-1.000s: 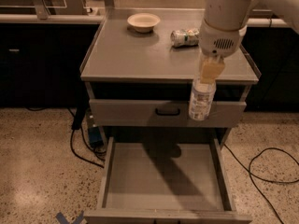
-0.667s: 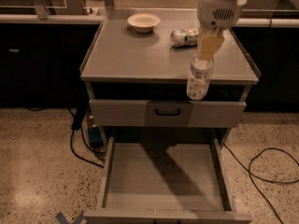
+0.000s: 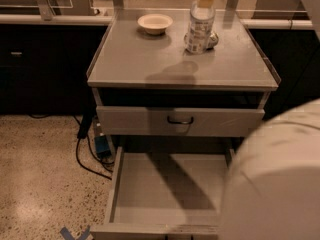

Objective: Pick blue plastic bottle from middle drawer and place on counter

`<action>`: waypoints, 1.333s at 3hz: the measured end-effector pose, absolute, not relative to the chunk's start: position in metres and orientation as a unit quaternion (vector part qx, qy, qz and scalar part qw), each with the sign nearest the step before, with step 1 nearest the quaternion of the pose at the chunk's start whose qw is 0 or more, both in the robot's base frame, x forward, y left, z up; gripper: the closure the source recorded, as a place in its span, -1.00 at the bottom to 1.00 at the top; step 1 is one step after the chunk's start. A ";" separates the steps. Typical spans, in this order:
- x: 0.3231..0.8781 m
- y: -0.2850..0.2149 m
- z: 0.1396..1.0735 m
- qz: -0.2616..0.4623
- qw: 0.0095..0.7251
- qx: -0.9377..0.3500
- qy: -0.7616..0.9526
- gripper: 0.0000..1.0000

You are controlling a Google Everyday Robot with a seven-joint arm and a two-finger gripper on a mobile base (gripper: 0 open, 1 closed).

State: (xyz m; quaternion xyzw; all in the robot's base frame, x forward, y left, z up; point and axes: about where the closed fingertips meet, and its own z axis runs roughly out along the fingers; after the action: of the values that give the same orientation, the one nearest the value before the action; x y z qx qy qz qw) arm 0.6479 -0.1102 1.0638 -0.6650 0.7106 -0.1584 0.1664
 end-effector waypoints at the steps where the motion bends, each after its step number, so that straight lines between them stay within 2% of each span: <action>1: 0.681 -0.102 1.084 -0.178 0.191 -0.660 0.704 1.00; 3: 0.727 -0.096 1.088 -0.193 0.242 -0.633 0.710 1.00; 4: 0.727 -0.096 1.088 -0.193 0.242 -0.633 0.710 1.00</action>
Offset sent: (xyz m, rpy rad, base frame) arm 0.0356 -0.0618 0.0770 -0.0672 0.4468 -0.2107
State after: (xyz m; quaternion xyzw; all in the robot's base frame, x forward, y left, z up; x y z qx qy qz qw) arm 0.7267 -0.0960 1.0884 -0.6331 0.7097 -0.1925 0.2419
